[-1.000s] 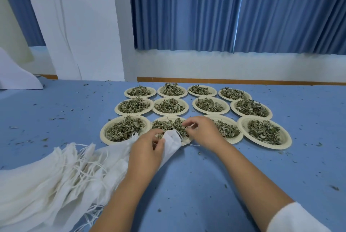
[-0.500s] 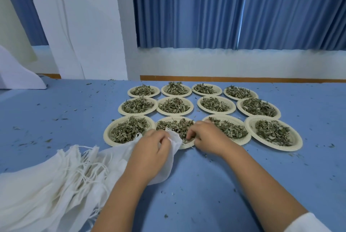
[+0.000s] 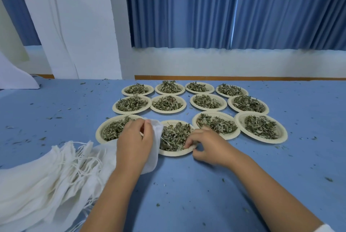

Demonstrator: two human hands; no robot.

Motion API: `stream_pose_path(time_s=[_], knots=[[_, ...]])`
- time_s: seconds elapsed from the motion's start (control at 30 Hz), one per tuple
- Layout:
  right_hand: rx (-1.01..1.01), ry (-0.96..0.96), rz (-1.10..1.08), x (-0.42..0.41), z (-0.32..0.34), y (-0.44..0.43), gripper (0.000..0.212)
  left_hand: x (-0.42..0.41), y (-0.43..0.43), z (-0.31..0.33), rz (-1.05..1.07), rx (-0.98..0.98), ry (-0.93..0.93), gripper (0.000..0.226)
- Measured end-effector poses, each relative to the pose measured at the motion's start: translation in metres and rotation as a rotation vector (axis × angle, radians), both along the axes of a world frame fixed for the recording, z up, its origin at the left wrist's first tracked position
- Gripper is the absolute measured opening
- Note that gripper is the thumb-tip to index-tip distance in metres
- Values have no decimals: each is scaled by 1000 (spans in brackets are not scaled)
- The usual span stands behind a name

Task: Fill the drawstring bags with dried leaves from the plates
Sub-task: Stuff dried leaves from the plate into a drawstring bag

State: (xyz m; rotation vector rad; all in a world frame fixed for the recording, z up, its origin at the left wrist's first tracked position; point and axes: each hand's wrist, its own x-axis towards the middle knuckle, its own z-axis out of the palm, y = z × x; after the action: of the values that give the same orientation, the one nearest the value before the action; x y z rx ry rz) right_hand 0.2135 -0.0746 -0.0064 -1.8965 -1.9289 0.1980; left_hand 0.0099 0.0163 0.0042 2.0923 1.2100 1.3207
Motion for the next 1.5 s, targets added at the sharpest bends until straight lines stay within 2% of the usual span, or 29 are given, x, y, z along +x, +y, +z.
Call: stream_pose_path(time_s=[0.2,0.4,0.57,0.67,0.7,0.83,0.93,1.0,1.07,1.17,1.23,1.3,1.4,1.5], knots=[[-49,46,-1,3,1,-43,25,-2,-4,3,13,-12,-95,42],[-68,58,-8,10,5,-82,26,7,-12,-1,-55,-40,-15,40],[-89,69,-9,15,5,-101,25,13,-16,-1,-71,-130,-7,14],[-89,104,-34,15,9,-98,29,19,-21,-1,-94,-200,-9,6],[-71,114,-50,15,12,-94,28,21,-22,-1,-103,-220,-5,9],[17,116,-101,13,24,-65,20,28,-23,5,-120,-285,14,43],[-27,41,-64,10,31,-41,12,32,-20,9,-116,-305,35,39],[-92,-6,-27,5,31,-29,25,34,-18,12,-105,-248,77,25],[-135,-53,-1,-1,28,-20,40,35,-18,14,-87,-95,152,17],[-147,-114,18,-7,22,-15,46,39,-19,15,-109,53,263,23],[-147,-113,7,-7,18,-15,44,42,-19,13,-143,47,309,29],[-141,-101,-15,-7,15,-15,38,42,-18,8,-168,-48,300,30],[-109,-87,-43,-6,11,-14,27,38,-15,-1,-160,-166,268,21],[-61,-42,-64,-5,8,-15,21,36,-14,-6,-148,-175,224,12]])
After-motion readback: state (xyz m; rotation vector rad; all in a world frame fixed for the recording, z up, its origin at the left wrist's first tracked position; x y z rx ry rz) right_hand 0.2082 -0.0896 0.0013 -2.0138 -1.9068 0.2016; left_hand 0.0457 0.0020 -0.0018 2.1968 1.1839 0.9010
